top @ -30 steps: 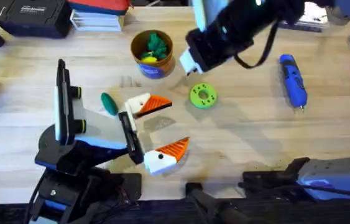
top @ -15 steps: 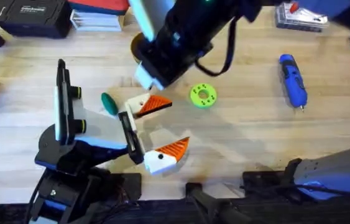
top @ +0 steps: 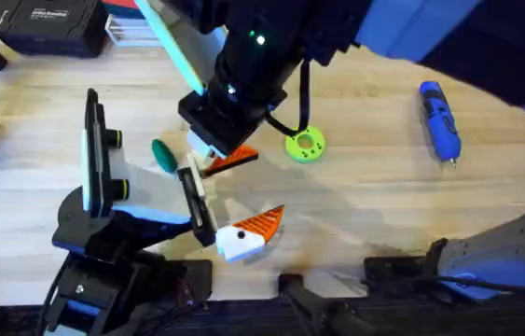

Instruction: Pick up the gripper from the table and insert it into the empty holder that is missing its gripper. Then pick up a screw, insert it into the mounting hole, and use the screwdriver to tighten it. Finally, clean up the table by picking up the vegetable and placing it into the bucket.

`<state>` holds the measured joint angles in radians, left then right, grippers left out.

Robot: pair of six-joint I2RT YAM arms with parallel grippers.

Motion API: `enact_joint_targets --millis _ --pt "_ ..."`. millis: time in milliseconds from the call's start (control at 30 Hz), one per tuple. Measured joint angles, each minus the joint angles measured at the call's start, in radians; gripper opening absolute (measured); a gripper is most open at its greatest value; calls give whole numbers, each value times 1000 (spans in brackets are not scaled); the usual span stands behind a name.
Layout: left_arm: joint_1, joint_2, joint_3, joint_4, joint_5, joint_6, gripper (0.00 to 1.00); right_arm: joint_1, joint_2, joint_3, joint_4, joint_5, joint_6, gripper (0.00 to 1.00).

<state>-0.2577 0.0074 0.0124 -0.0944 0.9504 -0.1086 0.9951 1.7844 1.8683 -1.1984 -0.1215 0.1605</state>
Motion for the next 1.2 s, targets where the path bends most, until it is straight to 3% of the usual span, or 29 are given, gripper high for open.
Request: enact_joint_targets --millis 1200 --pt "-3 0 0 -5 32 -12 985 28 48 14 -47 0 -5 7"
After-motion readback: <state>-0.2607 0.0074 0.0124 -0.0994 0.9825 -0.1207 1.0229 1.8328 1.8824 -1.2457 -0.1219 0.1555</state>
